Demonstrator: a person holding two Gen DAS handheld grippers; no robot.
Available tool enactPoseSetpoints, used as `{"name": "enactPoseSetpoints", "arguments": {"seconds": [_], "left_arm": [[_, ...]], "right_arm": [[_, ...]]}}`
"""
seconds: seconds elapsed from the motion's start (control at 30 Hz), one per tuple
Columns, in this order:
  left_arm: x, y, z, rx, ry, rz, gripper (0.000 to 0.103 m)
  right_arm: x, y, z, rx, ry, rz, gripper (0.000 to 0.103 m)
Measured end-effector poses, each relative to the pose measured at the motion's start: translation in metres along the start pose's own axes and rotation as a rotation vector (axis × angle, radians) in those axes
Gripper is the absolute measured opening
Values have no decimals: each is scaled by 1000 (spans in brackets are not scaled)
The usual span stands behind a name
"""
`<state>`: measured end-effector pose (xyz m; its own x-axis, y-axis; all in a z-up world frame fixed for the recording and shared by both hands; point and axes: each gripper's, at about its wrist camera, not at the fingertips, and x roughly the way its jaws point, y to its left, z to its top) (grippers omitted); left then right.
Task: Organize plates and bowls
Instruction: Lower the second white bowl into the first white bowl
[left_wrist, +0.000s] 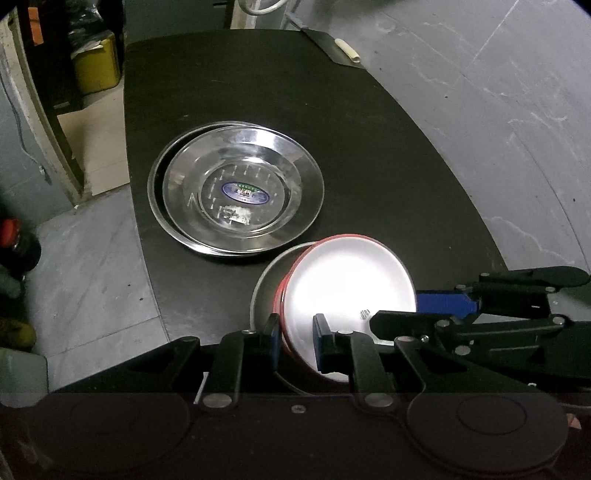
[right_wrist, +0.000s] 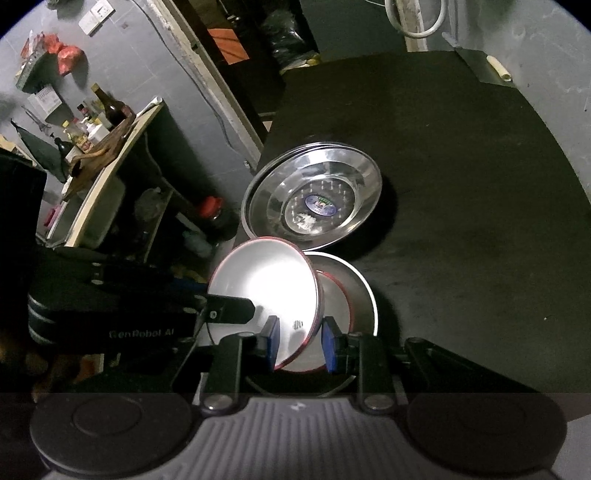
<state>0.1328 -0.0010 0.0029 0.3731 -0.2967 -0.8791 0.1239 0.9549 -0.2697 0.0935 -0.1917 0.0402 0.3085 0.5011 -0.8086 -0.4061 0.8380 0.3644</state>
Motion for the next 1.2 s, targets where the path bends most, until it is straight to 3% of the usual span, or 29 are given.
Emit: {"name": "enactPoseSetpoints", "arguments": {"seconds": [0.47,1.2], "left_arm": [[13,8,-2,-33,30,-6,18],[32,-5,2,41,90,17,25]], "right_arm": [[12,-3,3,-9,30,9,29],[27,-14,4,15,94,-8,29]]}}
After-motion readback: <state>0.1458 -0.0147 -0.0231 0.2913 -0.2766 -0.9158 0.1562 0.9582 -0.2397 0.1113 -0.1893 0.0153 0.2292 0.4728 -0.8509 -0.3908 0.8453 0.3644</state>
